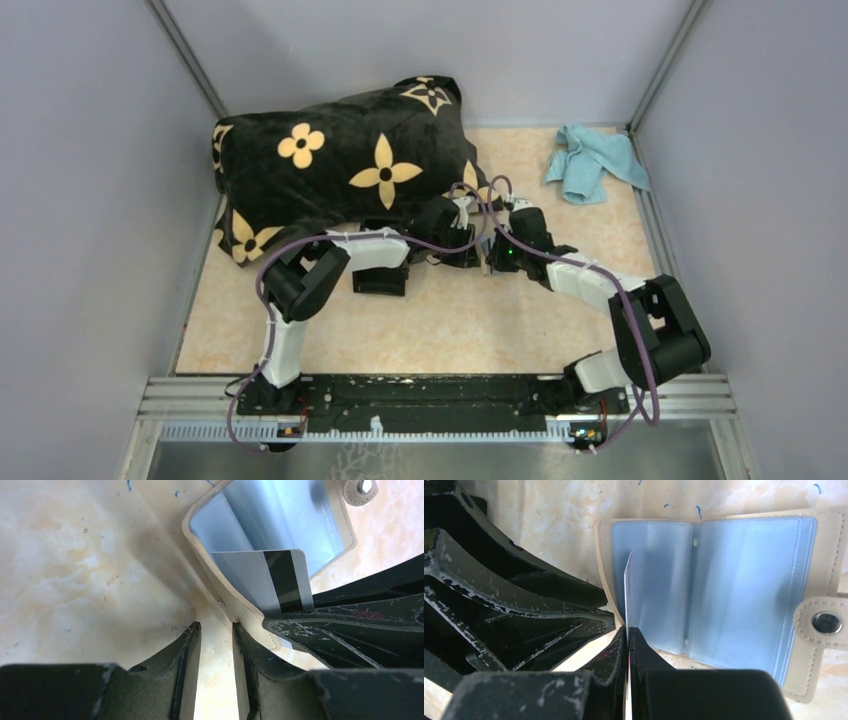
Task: Put the credit cards into the card holder
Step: Open the card holder at the center of the board.
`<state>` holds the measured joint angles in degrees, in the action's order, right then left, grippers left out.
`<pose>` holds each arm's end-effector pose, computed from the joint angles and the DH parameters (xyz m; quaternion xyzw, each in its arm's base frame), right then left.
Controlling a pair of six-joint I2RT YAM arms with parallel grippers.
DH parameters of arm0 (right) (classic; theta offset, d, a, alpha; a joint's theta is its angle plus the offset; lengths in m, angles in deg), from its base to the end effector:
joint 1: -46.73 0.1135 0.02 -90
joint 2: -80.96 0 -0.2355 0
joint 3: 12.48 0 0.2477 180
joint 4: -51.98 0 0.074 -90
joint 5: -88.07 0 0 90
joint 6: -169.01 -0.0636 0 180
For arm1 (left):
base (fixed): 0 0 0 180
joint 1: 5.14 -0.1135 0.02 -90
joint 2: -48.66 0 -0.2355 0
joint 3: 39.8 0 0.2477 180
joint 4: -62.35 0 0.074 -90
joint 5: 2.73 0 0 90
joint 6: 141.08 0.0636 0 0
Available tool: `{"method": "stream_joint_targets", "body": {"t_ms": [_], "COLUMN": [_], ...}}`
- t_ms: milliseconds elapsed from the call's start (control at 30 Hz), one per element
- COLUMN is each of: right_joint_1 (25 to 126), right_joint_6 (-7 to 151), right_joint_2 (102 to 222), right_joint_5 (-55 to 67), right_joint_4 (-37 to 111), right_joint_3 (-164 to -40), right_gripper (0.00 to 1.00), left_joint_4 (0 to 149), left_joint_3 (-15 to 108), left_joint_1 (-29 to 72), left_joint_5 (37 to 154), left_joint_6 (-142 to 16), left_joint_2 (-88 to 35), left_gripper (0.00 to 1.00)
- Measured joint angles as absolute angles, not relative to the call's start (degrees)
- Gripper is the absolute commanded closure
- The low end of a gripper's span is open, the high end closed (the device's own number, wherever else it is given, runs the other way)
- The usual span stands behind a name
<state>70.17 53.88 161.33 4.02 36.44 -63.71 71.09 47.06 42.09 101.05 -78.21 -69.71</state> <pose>0.2676 0.1232 0.1286 -0.0064 0.9218 0.2019 0.3310 0.2922 -0.3382 0.1035 0.2069 0.8780 -0.3391 0.2669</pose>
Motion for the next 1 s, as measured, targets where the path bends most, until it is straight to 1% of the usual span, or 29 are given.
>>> {"method": "stream_joint_targets", "body": {"t_ms": [367,633,767,1000], "right_joint_1": [71.3,71.9,72.9,72.9], "right_joint_6": [53.9,53.9,53.7,53.4], "right_joint_2": [162.0,162.6,162.8,162.7], "right_joint_5": [3.4,2.7,2.5,2.0], "right_joint_4": [36.5,35.0,34.1,33.8], "right_joint_3": [-64.1,-64.5,-64.6,-64.6], "right_gripper": [1.0,1.0,1.0,1.0], "left_joint_4": [81.9,82.0,81.1,79.8], "left_joint_3": [47.4,49.3,51.1,53.9], "left_joint_1": [44.1,44.3,44.3,44.5], "left_joint_5": [94.3,91.6,90.9,90.1], "left_joint_6": [-76.2,-75.9,-76.4,-77.5], "left_joint_2": [-64.5,-59.2,-59.8,-65.1], "left_gripper": [0.61,0.61,0.61,0.62]}}
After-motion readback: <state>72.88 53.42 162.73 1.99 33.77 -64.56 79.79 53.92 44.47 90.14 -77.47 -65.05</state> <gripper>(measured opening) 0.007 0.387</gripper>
